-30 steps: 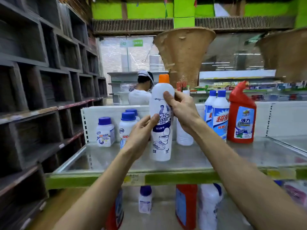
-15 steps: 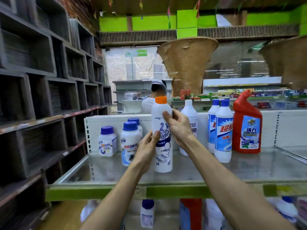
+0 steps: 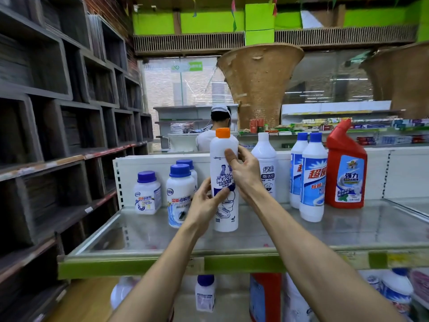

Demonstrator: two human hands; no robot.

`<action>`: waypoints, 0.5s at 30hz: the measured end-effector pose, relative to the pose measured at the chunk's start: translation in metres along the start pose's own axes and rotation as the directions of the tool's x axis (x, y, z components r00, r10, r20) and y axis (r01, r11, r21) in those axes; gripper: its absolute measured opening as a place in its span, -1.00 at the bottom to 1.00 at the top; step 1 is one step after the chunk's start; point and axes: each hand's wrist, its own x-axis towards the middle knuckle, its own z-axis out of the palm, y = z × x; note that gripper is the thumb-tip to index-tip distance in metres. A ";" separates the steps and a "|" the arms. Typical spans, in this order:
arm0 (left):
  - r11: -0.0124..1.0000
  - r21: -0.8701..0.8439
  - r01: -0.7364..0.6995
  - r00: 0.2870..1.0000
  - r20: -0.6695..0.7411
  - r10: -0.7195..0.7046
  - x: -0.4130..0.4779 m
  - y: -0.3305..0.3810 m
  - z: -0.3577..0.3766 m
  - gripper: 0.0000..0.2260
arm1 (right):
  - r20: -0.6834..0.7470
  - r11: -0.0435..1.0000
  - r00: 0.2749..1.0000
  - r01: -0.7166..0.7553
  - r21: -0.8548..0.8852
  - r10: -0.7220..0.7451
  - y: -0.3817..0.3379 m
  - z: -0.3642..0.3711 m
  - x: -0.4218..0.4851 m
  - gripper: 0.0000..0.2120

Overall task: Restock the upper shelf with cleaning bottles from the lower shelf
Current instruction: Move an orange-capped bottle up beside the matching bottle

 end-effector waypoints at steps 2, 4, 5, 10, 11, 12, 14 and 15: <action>1.000 0.012 -0.007 1.000 -0.013 0.007 -0.001 -0.001 -0.001 -0.60 | -0.002 1.000 1.000 -0.018 0.006 0.018 0.001 -0.001 0.001 -0.80; 0.999 0.041 -0.008 1.000 -0.020 0.009 -0.004 0.001 -0.001 -0.59 | 0.004 1.000 1.000 -0.017 -0.016 0.017 0.002 -0.002 0.000 -0.80; 0.997 0.076 -0.011 1.000 -0.020 0.013 -0.007 0.003 -0.001 -0.57 | 0.002 0.999 1.000 -0.019 -0.029 0.019 0.003 -0.004 0.000 -0.80; 0.938 0.337 -0.086 0.993 -0.048 0.108 -0.032 0.006 -0.010 -0.28 | -0.072 0.999 0.997 -0.007 -0.031 0.004 0.006 -0.024 -0.016 -0.61; 0.926 0.365 -0.096 0.989 -0.068 0.130 -0.040 0.006 -0.012 -0.28 | -0.096 1.000 0.995 -0.010 0.000 0.009 0.007 -0.028 -0.022 -0.65; 0.925 0.364 -0.106 0.984 -0.092 0.149 -0.048 0.006 -0.015 -0.33 | -0.113 0.999 0.993 -0.018 0.048 0.023 0.008 -0.033 -0.029 -0.71; 0.951 0.275 -0.138 0.971 -0.150 0.184 -0.068 0.009 -0.019 -0.52 | -0.125 0.983 0.991 -0.032 0.182 0.056 0.008 -0.040 -0.048 -0.80; 0.963 0.219 -0.155 0.965 -0.175 0.195 -0.080 0.011 -0.020 -0.63 | -0.118 0.970 0.991 -0.038 0.241 0.068 0.008 -0.043 -0.059 -0.83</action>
